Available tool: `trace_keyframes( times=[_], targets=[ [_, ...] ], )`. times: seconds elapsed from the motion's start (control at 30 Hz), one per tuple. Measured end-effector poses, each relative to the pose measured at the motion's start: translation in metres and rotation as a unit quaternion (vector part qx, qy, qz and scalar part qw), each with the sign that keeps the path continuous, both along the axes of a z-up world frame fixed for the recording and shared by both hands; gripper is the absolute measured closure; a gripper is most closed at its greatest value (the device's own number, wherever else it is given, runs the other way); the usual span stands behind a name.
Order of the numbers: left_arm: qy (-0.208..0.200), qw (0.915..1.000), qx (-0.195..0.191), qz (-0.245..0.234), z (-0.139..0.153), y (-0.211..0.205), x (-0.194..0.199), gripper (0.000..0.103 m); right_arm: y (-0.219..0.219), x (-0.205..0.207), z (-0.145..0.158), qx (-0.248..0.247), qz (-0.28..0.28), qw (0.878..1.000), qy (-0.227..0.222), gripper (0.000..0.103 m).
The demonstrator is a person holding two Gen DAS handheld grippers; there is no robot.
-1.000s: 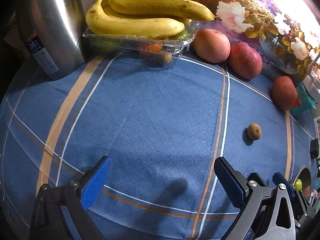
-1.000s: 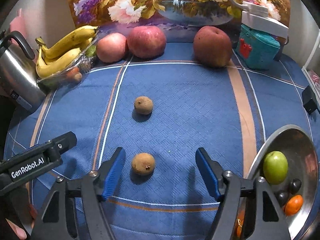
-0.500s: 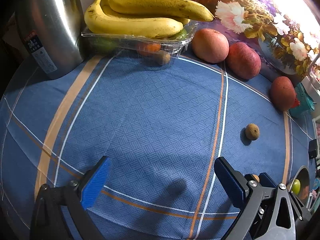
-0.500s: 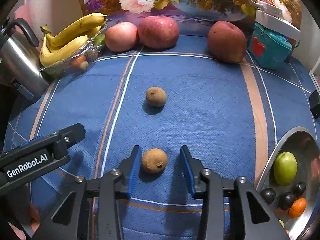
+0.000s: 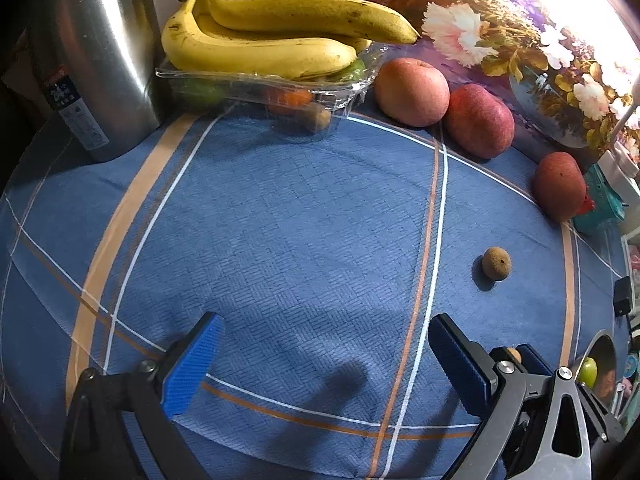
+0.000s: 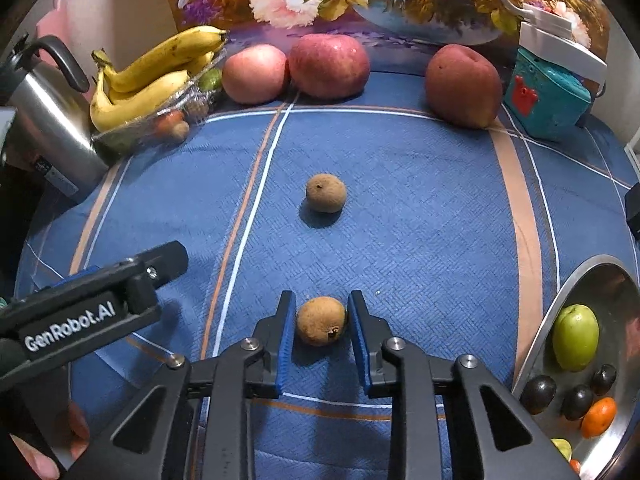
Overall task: Organize fruits
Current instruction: 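Close the right tool around a brown kiwi, then close the left tool on the other brown kiwi while the right tool holds its kiwi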
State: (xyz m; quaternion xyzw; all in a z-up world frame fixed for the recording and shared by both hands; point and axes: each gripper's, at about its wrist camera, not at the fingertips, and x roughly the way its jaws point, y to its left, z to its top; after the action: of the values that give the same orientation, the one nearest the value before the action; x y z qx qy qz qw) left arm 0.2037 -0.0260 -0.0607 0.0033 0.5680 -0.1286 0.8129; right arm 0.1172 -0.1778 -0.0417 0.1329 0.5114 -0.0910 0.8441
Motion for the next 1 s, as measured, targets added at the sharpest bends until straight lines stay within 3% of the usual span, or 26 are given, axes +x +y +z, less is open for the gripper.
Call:
trace_keyframes(
  times=[0.6,0.87,1.0],
  targets=[
    [-0.040,0.9937,-0.085,-0.060,0.012,-0.054,-0.006,0.006,-0.071,-0.026,0.017,0.020,-0.109,0.993,-0.034,0.076],
    [-0.073,0.9869,-0.096,-0.107,0.015,-0.079,-0.011,0.018,-0.083,-0.028,0.015,0.035,-0.123,0.991,-0.040,0.076],
    [-0.088,0.9838,-0.096,-0.123,0.011,-0.089,-0.008,0.030,-0.085,-0.031,0.018,0.039,-0.126,0.990,-0.047,0.076]
  ],
)
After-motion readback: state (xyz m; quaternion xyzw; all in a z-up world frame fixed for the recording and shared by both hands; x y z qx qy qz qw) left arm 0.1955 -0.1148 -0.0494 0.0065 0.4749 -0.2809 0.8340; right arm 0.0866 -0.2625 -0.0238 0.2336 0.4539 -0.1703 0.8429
